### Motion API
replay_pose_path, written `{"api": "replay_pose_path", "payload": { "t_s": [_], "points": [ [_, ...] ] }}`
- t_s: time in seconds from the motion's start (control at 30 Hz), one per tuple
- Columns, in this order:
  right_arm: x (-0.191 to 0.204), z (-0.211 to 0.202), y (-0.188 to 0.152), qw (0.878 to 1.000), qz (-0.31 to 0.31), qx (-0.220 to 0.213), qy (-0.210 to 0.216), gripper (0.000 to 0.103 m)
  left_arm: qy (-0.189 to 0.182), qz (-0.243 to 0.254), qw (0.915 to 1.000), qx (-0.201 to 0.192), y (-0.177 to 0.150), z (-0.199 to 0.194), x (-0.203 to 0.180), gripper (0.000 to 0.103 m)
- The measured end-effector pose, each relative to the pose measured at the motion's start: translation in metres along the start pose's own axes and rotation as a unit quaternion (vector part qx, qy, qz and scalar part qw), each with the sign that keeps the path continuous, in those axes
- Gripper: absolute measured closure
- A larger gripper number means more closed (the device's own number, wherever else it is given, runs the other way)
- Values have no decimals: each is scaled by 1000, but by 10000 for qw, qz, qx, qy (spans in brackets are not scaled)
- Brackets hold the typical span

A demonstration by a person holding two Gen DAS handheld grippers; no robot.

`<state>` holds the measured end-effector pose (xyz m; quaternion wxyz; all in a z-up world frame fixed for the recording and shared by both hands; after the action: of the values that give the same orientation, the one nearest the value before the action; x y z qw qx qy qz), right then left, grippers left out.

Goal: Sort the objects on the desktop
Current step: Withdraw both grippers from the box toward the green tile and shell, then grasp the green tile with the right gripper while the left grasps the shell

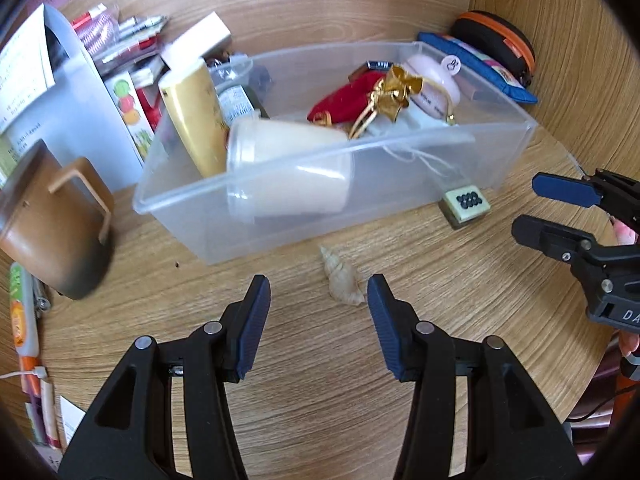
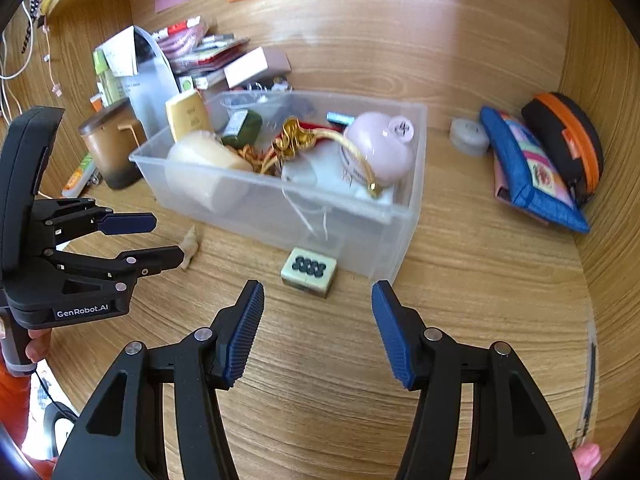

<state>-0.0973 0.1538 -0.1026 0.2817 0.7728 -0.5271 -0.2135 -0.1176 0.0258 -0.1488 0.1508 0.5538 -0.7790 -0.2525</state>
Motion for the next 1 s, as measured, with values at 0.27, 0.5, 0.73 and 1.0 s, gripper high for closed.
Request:
{"api": "replay_pose_path", "payload": {
  "t_s": [0.27,0.5,0.73,1.0],
  "points": [
    [3,21,-4,9997,-15,226,33,51,-111,-92,9999,88,1,12,-1,53],
    [4,37,0,9993,19,362,15,51,-154,-19,9998,92,6,16,-6,53],
    [4,44,4,9993,178,327,-11,51,-220,-27,9997,104,9,20,-5,53],
    [14,54,4,9992,-2,355,-195,51,-265,-10,9996,6,8,19,-7,54]
  ]
}}
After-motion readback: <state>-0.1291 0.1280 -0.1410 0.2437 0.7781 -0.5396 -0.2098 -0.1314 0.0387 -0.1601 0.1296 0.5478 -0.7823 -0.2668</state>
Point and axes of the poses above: each gripper's, at about its wrist camera, not at the fingertips, and z roughly the way its jaws point, x to its left, y to its top, the point moved 4 cm from there along z, roughly the way its jaws point, and after that the axes turned 5 degrees about -y, right-handed, at the moved point
